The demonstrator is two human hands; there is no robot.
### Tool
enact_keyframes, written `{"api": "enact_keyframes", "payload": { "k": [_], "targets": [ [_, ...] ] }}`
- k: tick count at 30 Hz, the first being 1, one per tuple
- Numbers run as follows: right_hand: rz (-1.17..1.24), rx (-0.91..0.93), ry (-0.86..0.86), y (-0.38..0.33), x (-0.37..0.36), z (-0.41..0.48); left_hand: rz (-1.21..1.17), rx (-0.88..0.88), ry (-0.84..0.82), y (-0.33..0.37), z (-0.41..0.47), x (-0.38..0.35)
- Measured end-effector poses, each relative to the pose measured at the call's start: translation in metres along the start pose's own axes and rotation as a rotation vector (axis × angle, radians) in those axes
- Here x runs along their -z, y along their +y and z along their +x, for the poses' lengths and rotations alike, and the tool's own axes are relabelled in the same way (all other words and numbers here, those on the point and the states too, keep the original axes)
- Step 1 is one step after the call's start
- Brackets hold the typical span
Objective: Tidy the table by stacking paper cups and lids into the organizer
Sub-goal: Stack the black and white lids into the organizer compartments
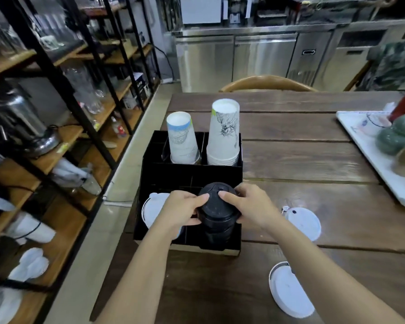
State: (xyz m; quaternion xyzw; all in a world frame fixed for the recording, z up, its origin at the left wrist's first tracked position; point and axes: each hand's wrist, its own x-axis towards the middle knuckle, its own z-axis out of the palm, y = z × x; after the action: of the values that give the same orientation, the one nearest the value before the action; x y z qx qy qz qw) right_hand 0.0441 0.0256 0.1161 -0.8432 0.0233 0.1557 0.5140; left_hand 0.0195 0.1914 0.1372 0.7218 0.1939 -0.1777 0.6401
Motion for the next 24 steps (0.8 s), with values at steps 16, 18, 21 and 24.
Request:
{"api": "enact_keyframes", "payload": {
  "k": [16, 18, 21, 24],
  "targets": [
    [-0.339, 0.067, 0.035, 0.022, -0.025, 0.007, 0.172, -0.021, 0.145, -0.041, 0.019, -0.008],
    [-0.342, 0.087, 0.043, 0.024, -0.026, 0.005, 0.375, -0.068, 0.182, -0.038, 0.020, -0.008],
    [-0.261, 0.130, 0.175, 0.026, -0.020, -0.002, 0.597, -0.219, 0.336, -0.029, 0.015, -0.013],
    [-0.177, 0.116, 0.369, 0.036, -0.004, -0.010, 0.581, -0.484, 0.410, -0.019, 0.005, -0.029]
  ]
}}
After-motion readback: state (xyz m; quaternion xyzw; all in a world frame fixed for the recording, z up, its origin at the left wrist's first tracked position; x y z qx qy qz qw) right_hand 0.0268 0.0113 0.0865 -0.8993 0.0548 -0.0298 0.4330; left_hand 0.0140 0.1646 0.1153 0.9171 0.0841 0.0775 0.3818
